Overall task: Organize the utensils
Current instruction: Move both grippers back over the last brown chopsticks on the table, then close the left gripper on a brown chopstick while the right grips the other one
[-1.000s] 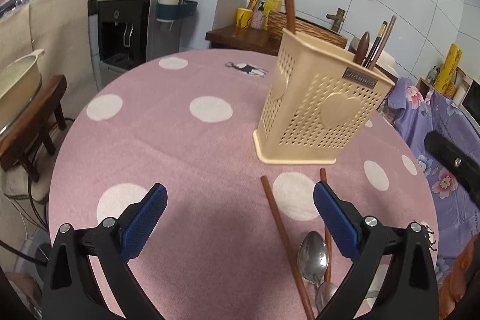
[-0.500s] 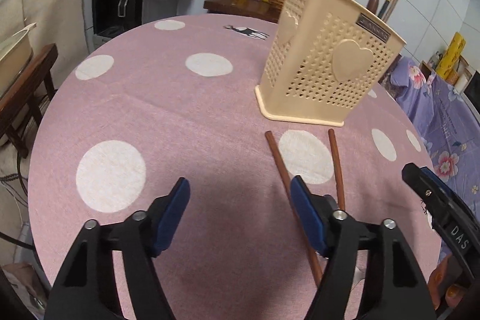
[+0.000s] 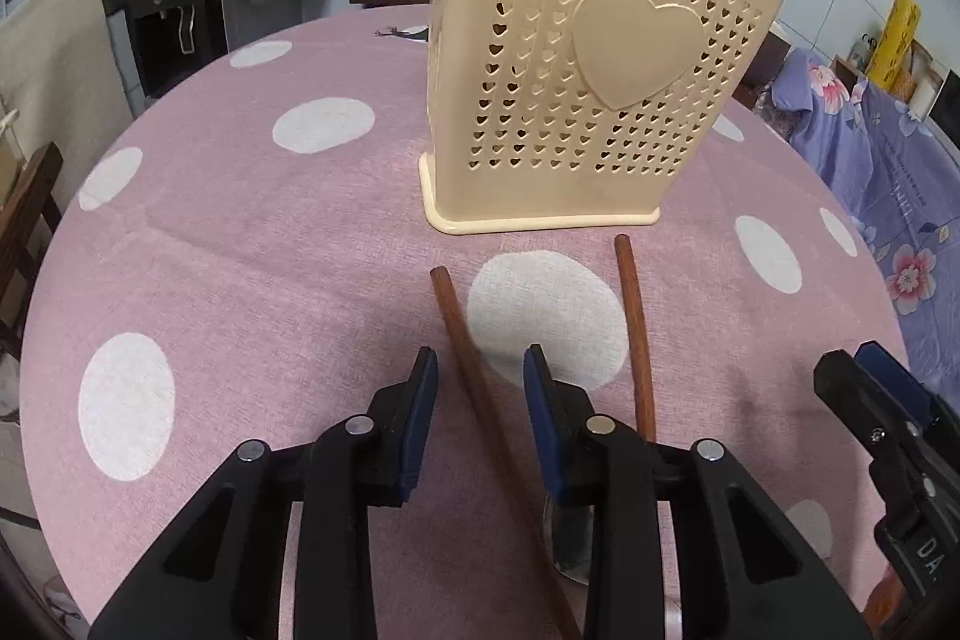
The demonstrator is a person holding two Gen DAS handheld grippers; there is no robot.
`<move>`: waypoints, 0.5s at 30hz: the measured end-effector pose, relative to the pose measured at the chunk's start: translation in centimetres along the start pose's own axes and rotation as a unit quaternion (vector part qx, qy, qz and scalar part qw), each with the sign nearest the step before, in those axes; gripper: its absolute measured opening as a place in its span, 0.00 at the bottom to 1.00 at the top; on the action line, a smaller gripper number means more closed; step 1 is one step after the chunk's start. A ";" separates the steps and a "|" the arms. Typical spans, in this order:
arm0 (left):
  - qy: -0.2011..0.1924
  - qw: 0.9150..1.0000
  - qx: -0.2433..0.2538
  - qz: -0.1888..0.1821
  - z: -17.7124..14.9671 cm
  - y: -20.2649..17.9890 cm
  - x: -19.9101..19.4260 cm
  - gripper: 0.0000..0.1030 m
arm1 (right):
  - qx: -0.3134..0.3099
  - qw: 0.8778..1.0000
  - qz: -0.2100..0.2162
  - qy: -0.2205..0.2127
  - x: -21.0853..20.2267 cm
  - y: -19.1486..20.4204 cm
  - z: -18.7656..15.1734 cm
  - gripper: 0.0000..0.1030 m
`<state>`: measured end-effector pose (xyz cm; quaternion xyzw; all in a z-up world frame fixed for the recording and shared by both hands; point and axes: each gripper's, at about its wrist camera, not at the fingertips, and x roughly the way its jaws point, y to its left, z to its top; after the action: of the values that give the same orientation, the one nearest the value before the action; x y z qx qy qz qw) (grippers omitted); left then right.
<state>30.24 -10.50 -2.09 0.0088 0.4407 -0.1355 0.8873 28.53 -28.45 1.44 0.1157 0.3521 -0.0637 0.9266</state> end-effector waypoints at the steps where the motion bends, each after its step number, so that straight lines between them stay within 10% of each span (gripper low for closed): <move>1: -0.001 1.000 0.002 0.004 -0.1 0.1 0.0 0.22 | -0.001 1.000 0.002 0.002 0.1 0.1 0.1 0.57; 15: -0.003 1.000 -0.004 0.026 0.3 3.6 -0.4 0.11 | -0.001 0.992 0.070 0.102 5.5 4.0 1.7 0.50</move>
<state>31.11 -6.99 -2.00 0.0168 0.4377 -0.1104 0.8922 34.46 -25.20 -0.30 0.1451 0.4355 0.0142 0.8883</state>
